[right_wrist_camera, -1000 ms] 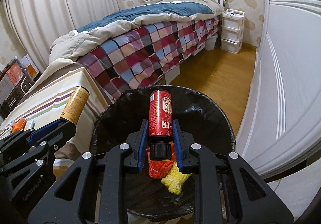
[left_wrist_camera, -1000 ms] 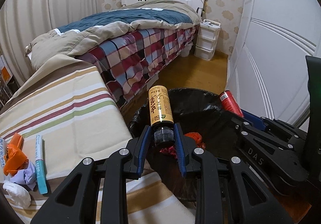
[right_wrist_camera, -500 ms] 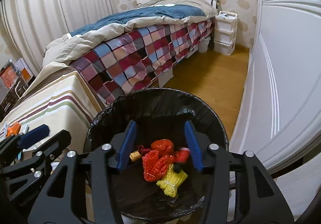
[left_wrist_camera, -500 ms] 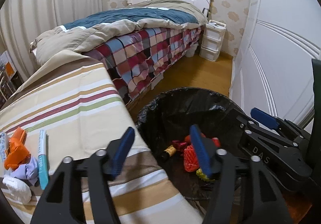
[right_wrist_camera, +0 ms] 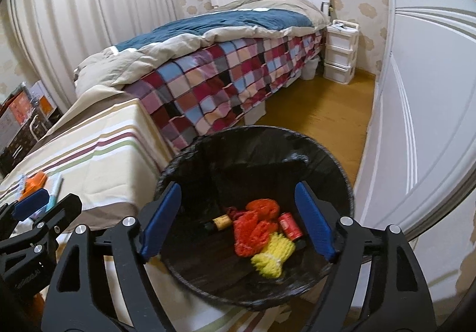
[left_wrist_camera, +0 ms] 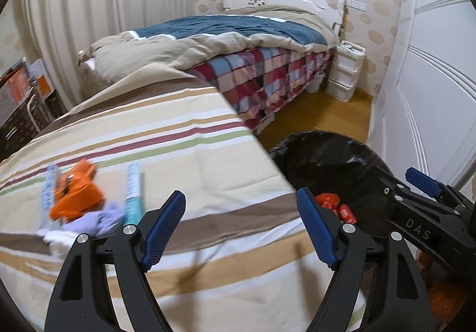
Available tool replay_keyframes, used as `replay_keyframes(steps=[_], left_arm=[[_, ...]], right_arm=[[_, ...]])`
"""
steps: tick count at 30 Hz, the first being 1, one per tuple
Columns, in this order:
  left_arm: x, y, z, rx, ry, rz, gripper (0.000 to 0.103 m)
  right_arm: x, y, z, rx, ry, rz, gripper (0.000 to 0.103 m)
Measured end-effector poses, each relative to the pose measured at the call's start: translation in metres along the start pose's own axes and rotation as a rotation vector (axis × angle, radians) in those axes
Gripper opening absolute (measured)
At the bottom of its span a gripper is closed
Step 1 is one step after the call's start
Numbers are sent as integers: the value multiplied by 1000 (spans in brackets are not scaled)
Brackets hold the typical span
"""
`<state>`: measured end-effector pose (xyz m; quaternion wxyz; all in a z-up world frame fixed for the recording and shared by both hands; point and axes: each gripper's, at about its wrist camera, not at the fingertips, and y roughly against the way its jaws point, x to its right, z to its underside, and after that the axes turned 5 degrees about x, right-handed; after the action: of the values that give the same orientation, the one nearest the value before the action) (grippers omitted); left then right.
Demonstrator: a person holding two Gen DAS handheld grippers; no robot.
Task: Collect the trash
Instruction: 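Withdraw both open grippers from the bin back toward the bed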
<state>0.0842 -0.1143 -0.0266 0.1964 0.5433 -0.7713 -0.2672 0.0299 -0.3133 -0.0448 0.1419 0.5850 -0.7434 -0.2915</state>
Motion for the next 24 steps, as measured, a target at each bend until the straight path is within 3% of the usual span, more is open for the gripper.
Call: replay_keyframes(steps=[12, 24], left_arm=[[-56, 40, 16, 37, 76, -102, 77], [-114, 53, 42, 6, 184, -191, 77]], right_arm=[[-62, 18, 14, -29, 54, -115, 79], [-121, 20, 35, -67, 152, -199, 79]])
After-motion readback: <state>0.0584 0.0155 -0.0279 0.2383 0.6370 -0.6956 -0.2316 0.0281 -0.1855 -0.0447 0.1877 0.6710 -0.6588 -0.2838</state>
